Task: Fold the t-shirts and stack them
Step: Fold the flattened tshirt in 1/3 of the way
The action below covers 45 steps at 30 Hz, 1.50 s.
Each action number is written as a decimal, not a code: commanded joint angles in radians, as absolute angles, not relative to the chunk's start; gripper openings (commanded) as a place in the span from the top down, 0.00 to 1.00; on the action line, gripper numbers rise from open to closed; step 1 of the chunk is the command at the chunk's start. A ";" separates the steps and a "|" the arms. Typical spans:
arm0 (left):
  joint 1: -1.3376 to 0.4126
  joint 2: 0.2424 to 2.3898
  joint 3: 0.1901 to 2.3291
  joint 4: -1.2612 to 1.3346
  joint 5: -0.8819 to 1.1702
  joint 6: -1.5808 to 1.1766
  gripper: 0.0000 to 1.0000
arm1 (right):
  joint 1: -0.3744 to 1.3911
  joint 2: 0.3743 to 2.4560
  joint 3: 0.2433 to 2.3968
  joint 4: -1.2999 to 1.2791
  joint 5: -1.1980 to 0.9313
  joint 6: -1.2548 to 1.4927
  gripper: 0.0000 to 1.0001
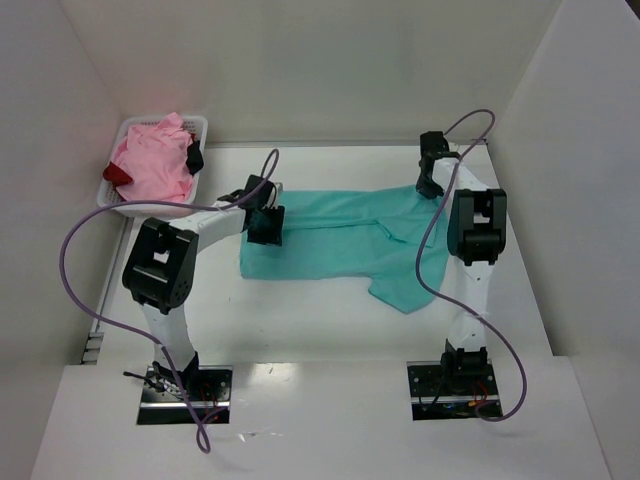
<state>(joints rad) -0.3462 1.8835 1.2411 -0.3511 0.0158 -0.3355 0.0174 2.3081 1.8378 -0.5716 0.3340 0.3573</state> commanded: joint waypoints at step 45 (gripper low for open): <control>-0.198 1.842 1.178 -0.192 0.041 -0.618 0.36 | 0.152 1.845 1.353 -0.311 -0.050 0.368 0.86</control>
